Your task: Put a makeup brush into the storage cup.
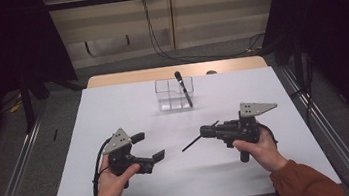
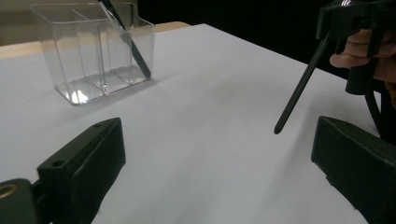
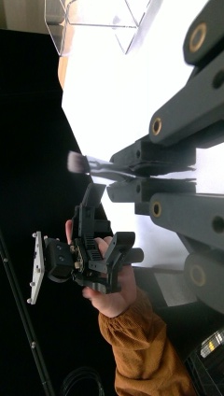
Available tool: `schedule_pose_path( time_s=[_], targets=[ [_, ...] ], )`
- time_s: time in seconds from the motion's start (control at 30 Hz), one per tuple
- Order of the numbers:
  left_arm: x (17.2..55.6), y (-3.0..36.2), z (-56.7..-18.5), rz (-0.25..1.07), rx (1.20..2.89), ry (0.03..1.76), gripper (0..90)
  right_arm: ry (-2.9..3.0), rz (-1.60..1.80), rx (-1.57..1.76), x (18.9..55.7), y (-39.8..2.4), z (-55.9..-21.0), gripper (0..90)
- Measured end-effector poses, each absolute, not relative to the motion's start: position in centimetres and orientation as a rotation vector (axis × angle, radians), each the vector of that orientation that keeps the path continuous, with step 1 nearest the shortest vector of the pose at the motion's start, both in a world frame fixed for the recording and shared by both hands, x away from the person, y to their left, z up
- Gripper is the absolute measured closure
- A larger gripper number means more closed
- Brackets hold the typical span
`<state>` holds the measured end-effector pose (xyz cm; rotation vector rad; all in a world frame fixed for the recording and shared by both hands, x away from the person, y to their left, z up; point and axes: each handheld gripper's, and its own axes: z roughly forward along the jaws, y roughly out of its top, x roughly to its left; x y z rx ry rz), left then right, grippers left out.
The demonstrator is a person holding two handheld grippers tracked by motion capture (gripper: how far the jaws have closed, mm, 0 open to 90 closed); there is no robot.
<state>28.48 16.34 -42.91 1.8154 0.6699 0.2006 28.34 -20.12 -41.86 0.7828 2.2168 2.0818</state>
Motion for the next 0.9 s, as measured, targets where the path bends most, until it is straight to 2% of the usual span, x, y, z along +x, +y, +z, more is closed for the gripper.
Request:
schedule_pose_path(
  time_s=[0.43, 0.9],
  targets=[
    [28.4, 19.7, -42.5, 0.391, 1.733, 0.774, 2.6, 2.215, 2.048, 0.808, 28.8, -20.4, -42.0, 85.7],
    [27.0, 22.2, -43.4, 0.418, 1.691, 0.805, 2.3, 2.196, 2.005, 0.847, 29.4, -21.3, -42.0, 85.6]
  ],
)
